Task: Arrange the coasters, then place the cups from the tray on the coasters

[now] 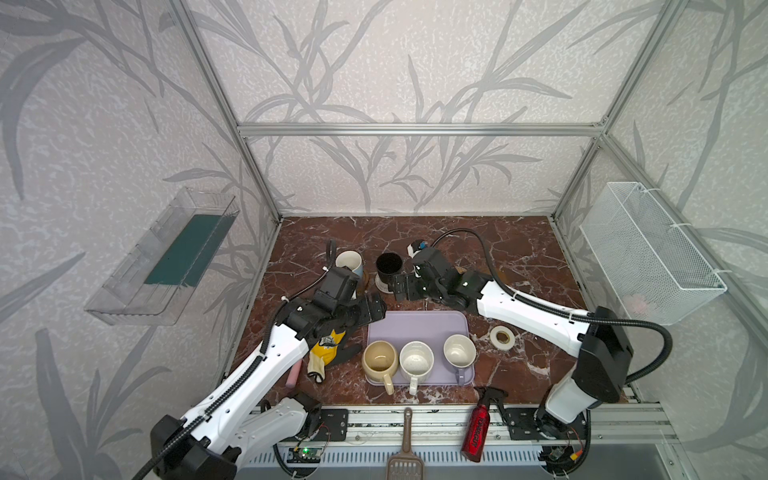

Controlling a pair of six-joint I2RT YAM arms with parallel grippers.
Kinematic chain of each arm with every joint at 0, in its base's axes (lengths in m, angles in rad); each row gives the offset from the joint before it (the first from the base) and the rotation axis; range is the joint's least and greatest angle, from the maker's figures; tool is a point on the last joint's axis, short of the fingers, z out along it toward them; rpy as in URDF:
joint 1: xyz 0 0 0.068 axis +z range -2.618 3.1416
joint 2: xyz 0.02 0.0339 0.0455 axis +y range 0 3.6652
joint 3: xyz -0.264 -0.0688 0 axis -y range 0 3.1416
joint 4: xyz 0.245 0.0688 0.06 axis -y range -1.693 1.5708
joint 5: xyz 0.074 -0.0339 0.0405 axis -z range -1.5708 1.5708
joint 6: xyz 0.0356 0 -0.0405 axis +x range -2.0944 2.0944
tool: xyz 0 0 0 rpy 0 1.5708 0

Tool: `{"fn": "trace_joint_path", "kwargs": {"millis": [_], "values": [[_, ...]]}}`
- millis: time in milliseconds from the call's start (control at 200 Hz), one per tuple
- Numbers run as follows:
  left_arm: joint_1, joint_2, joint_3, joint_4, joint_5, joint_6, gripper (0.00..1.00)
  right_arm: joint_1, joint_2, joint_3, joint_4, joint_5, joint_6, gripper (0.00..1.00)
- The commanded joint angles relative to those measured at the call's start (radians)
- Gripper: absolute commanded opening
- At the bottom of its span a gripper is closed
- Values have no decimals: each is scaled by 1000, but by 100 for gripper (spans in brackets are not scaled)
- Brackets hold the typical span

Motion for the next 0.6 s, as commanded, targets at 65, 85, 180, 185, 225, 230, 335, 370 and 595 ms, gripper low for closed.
{"fn": "trace_joint_path", "kwargs": {"millis": [65,85,180,185,225,230,335,370,595], "values": [[-76,-24,13,-127,-115,-80,99,-5,-128,-56,-39,15,-133,99],[-87,-19,8,-131,-112,-91,99,-6,-145,-66,-46,18,-139,99],[-153,3,-9,-153,-100,-139,99,-5,-229,-145,-21,34,-157,99],[-157,5,-10,-155,-101,-141,99,-5,-235,-150,-18,35,-157,99],[-190,9,-13,-168,-116,-161,99,-5,-274,-188,-2,32,-161,99],[-195,9,-13,-170,-117,-164,99,-6,-278,-192,0,32,-162,99],[-251,8,-7,-223,-163,-209,99,-5,-359,-263,18,25,-160,99],[-263,9,1,-244,-178,-220,99,-5,-379,-278,15,24,-158,99],[-371,24,1,-304,-202,-337,99,-4,-454,-353,-14,-11,-148,99]]}}
